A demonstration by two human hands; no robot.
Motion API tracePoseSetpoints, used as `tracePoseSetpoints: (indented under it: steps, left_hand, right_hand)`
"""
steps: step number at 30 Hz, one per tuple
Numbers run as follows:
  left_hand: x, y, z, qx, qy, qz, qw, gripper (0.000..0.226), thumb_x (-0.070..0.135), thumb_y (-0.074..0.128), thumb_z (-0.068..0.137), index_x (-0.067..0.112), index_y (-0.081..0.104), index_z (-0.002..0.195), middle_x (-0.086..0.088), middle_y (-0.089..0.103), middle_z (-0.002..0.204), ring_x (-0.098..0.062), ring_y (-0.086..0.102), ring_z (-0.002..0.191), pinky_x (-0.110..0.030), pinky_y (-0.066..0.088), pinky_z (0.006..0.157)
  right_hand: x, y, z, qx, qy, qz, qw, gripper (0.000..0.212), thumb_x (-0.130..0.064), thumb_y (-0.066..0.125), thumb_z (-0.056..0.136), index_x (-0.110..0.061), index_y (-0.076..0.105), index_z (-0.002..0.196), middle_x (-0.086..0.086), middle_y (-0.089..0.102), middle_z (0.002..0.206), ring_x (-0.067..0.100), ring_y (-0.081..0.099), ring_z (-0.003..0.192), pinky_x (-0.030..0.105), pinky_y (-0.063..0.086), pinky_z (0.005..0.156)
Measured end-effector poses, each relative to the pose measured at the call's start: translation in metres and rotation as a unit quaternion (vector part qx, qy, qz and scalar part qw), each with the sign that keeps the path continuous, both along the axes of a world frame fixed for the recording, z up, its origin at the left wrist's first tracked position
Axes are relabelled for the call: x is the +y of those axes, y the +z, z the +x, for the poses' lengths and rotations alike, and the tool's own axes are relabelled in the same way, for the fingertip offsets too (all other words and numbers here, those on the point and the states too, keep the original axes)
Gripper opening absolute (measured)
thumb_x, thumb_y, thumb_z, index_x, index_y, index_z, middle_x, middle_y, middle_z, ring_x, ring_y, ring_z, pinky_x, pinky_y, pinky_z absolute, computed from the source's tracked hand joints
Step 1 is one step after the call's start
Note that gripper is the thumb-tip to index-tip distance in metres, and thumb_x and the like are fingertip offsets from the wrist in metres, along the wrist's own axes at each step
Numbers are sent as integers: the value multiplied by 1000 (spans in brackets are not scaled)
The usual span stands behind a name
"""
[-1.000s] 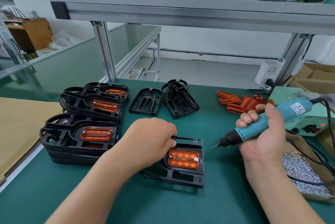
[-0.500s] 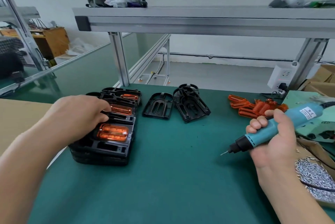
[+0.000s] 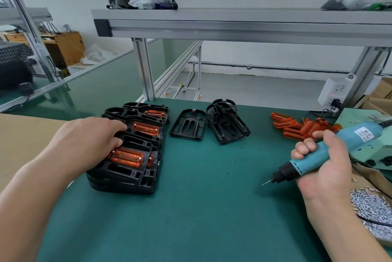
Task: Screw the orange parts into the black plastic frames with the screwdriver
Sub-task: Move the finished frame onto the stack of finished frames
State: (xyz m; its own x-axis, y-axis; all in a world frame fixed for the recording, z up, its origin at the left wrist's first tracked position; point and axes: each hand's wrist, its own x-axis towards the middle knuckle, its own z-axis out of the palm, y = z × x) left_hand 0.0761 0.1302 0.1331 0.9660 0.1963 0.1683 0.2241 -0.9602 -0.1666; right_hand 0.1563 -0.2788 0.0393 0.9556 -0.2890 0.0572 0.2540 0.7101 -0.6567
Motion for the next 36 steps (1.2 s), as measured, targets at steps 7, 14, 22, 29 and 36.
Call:
tracePoseSetpoints:
  steps: [7, 14, 22, 29, 36]
  left_hand:
    - [-4, -1, -4, -15, -18, 12, 1000, 38, 46, 55, 101, 53, 55, 138, 21, 69, 128, -12, 67, 117, -31, 54, 84]
    - [-7, -4, -2, -17, -22, 11, 1000, 36, 43, 51, 102, 52, 57, 137, 22, 69, 129, -11, 67, 117, -31, 55, 84]
    - [-24, -4, -3, -51, -49, 6, 997, 33, 48, 56, 100, 50, 61, 133, 21, 72, 124, -14, 70, 112, -32, 54, 81]
    - [-38, -16, 6, -20, -71, 18, 997, 36, 46, 54, 101, 49, 58, 136, 21, 70, 124, -9, 67, 114, -30, 52, 78]
    - [-44, -22, 12, -21, -86, 8, 996, 34, 44, 53, 102, 48, 59, 135, 21, 70, 126, -9, 67, 116, -31, 55, 86]
  right_hand:
    - [0, 0, -1, 3, -1, 0, 1000, 17, -27, 55, 103, -19, 58, 87, -3, 46, 70, 13, 48, 61, 22, 45, 57]
    - [-1, 0, -1, -1, -3, -2, 1000, 16, -26, 56, 103, -19, 58, 89, -3, 47, 70, 13, 48, 61, 22, 45, 57]
    - [0, 2, -1, 8, -4, 1, 1000, 15, -26, 56, 103, -19, 58, 89, -2, 47, 70, 13, 48, 61, 23, 45, 56]
    - [-1, 2, -2, 5, -1, 3, 1000, 14, -25, 57, 102, -18, 58, 90, -2, 47, 70, 13, 49, 61, 23, 46, 56]
    - [-2, 2, -2, 6, 3, 2, 1000, 14, -26, 57, 101, -18, 58, 90, -2, 47, 70, 13, 49, 61, 23, 46, 56]
